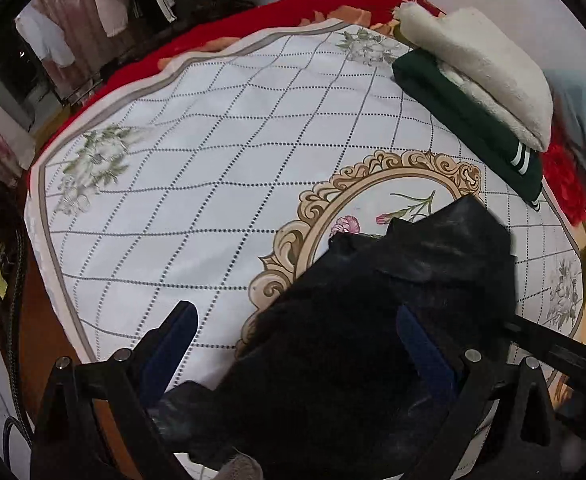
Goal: Fold large clothes
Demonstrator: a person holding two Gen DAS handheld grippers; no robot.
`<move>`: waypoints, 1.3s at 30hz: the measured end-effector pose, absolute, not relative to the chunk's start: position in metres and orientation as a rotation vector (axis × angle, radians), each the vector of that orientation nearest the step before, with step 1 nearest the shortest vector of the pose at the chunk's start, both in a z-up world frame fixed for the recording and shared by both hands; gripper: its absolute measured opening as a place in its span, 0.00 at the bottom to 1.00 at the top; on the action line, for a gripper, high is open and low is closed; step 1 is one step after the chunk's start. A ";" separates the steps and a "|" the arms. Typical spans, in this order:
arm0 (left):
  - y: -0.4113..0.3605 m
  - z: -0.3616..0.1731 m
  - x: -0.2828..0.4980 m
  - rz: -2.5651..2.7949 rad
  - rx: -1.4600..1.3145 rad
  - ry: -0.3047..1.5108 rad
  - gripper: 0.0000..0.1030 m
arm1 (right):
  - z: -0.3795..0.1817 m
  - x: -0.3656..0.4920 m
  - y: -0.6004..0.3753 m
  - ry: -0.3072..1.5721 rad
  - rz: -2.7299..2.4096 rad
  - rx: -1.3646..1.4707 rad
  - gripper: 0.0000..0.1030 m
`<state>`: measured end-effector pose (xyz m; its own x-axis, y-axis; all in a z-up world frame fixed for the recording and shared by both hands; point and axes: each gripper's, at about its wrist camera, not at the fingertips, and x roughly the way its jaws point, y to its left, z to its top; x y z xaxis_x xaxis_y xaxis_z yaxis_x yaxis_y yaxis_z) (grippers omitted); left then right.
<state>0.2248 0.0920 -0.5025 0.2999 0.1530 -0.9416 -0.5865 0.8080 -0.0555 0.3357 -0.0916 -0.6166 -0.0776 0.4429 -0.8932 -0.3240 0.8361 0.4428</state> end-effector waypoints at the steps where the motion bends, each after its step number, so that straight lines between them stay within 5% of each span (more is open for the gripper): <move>1: 0.091 -0.505 0.226 0.519 -0.424 1.178 0.99 | -0.626 0.341 -0.083 1.537 0.612 0.074 0.25; 4: 0.090 -0.512 0.227 0.538 -0.403 1.192 0.99 | -0.656 0.352 -0.052 1.593 0.584 0.007 0.25; 11: 0.079 -0.513 0.227 0.518 -0.391 1.210 0.99 | -0.605 0.351 -0.107 1.510 0.672 0.129 0.29; 13: 0.073 -0.517 0.228 0.511 -0.385 1.215 0.99 | -0.592 0.349 -0.134 1.457 0.669 0.148 0.46; 15: 0.069 -0.529 0.229 0.514 -0.377 1.225 0.99 | -0.590 0.347 -0.160 1.430 0.686 0.192 0.75; 16: 0.068 -0.535 0.230 0.529 -0.359 1.233 0.99 | -0.597 0.347 -0.173 1.429 0.697 0.210 0.77; 27: 0.088 -0.596 0.224 0.547 -0.370 1.311 1.00 | -0.735 0.354 -0.168 1.733 1.034 0.576 0.80; 33: 0.094 -0.604 0.224 0.527 -0.424 1.304 1.00 | -0.726 0.352 -0.137 1.750 1.062 0.504 0.79; 36: 0.098 -0.606 0.218 0.511 -0.462 1.305 1.00 | -0.704 0.350 -0.148 1.714 1.094 0.630 0.63; 39: 0.104 -0.608 0.212 0.490 -0.494 1.308 1.00 | -0.684 0.342 -0.156 1.653 1.183 0.745 0.59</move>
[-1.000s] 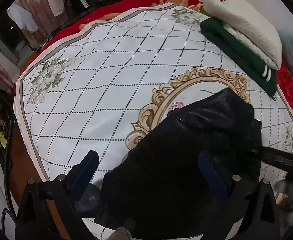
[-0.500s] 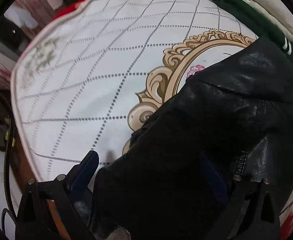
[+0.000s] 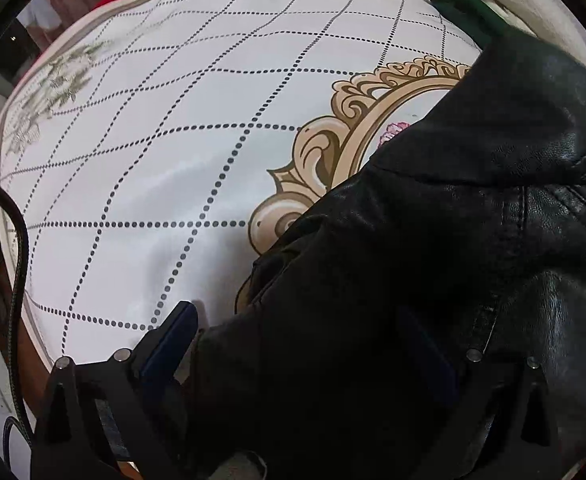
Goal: Fold large clothes
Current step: 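Grip the folded jacket bundle with both tools and lift it off the sheet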
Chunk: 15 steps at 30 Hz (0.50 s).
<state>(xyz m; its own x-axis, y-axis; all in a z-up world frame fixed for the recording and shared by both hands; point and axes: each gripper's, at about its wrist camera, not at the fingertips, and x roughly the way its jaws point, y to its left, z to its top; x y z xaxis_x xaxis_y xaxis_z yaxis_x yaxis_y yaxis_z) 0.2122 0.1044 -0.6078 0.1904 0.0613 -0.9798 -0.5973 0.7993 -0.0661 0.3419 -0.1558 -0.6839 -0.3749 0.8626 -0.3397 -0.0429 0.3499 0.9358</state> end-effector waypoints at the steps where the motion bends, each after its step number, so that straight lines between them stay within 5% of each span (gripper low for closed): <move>1: 0.106 -0.609 0.210 0.492 -0.493 1.314 1.00 | -0.683 0.339 -0.153 1.646 1.188 0.723 0.59; 7: 0.115 -0.601 0.197 0.492 -0.552 1.292 0.99 | -0.750 0.342 -0.149 1.751 0.958 0.692 0.71; 11: 0.115 -0.563 0.160 0.532 -0.603 1.214 0.99 | -0.732 0.332 -0.158 1.702 0.927 0.725 0.52; 15: 0.118 -0.535 0.101 0.623 -0.712 1.147 0.99 | -0.721 0.313 -0.186 1.677 0.839 0.828 0.49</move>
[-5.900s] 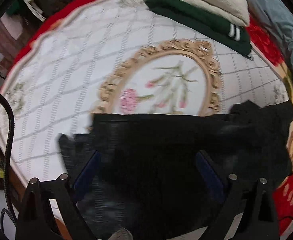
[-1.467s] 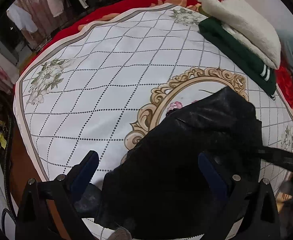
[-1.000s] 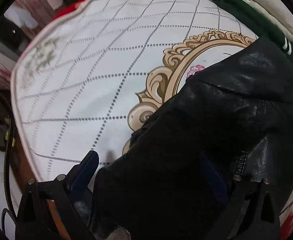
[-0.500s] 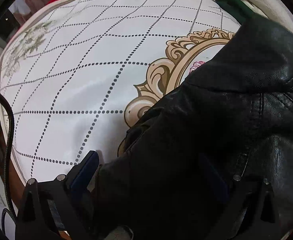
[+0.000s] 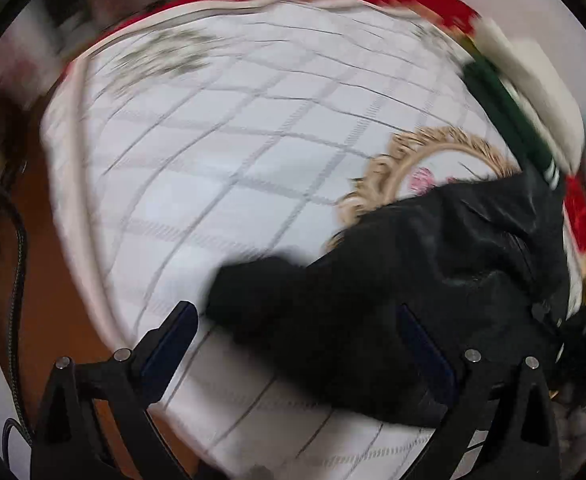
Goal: Fold large clothes
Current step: 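Grip the folded jacket bundle with both tools and lift it off the sheet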
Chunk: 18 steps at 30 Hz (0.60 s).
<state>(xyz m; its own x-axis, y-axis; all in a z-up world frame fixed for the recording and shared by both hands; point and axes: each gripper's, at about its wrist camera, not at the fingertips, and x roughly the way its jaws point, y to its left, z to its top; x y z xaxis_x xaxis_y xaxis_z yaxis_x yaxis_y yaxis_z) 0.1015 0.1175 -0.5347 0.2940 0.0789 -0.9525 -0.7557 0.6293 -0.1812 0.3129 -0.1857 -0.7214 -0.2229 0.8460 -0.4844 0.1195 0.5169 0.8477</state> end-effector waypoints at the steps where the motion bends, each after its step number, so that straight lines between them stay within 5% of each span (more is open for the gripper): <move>1: 0.119 -0.537 0.089 0.616 -0.784 1.137 0.99 | -0.722 0.310 -0.198 1.675 0.828 0.856 0.49; 6: 0.125 -0.578 0.083 0.522 -1.067 1.103 0.99 | -0.742 0.298 -0.216 1.699 0.836 0.849 0.69; 10: 0.121 -0.585 0.112 0.554 -1.040 1.067 0.97 | -0.748 0.299 -0.198 1.707 0.857 0.776 0.81; 12: 0.122 -0.580 0.118 0.584 -0.988 1.026 0.80 | -0.748 0.296 -0.194 1.689 0.866 0.739 0.80; 14: 0.125 -0.576 0.126 0.598 -0.928 1.016 0.46 | -0.746 0.291 -0.188 1.673 0.863 0.741 0.71; 18: 0.128 -0.557 0.131 0.584 -0.871 0.989 0.25 | -0.741 0.288 -0.181 1.637 0.882 0.818 0.53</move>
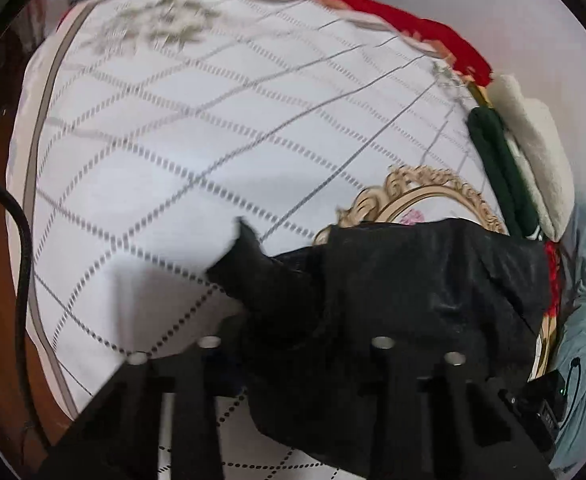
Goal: Fold large clothes
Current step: 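Grip the folded jacket bundle with both tools and lift it off the sheet, then carry the jacket bundle with both tools onto the green garment stack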
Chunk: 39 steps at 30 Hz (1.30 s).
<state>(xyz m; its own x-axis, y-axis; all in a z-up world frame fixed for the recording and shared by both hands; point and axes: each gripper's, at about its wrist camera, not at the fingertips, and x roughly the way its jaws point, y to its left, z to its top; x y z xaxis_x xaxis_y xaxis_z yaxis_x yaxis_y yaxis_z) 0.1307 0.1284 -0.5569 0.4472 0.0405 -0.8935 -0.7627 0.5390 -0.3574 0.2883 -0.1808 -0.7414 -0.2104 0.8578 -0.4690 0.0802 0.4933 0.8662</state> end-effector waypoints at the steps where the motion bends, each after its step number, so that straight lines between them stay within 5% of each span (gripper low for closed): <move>1: 0.129 -0.552 0.133 0.580 -0.855 0.983 0.22 | -0.737 0.289 -0.179 1.623 0.893 0.821 0.51; 9: 0.134 -0.496 0.146 0.563 -0.779 0.948 0.17 | -0.708 0.293 -0.174 1.546 0.971 0.850 0.43; 19: 0.159 -0.401 0.206 0.470 -0.688 0.884 0.17 | -0.602 0.346 -0.170 1.425 1.036 0.852 0.42; 29: 0.204 -0.327 0.403 0.250 -0.643 0.753 0.17 | -0.493 0.507 -0.167 1.189 0.987 0.883 0.42; 39: 0.204 -0.346 0.618 0.144 -0.608 0.762 0.17 | -0.505 0.739 -0.209 1.152 0.889 0.948 0.41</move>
<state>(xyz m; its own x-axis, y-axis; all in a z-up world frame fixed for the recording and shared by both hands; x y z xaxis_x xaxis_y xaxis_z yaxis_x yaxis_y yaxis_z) 0.6181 0.2038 -0.3456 0.7232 -0.0913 -0.6846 -0.3354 0.8201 -0.4637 0.7387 -0.2086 -0.5048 0.1822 0.9268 -0.3283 -0.0831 0.3472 0.9341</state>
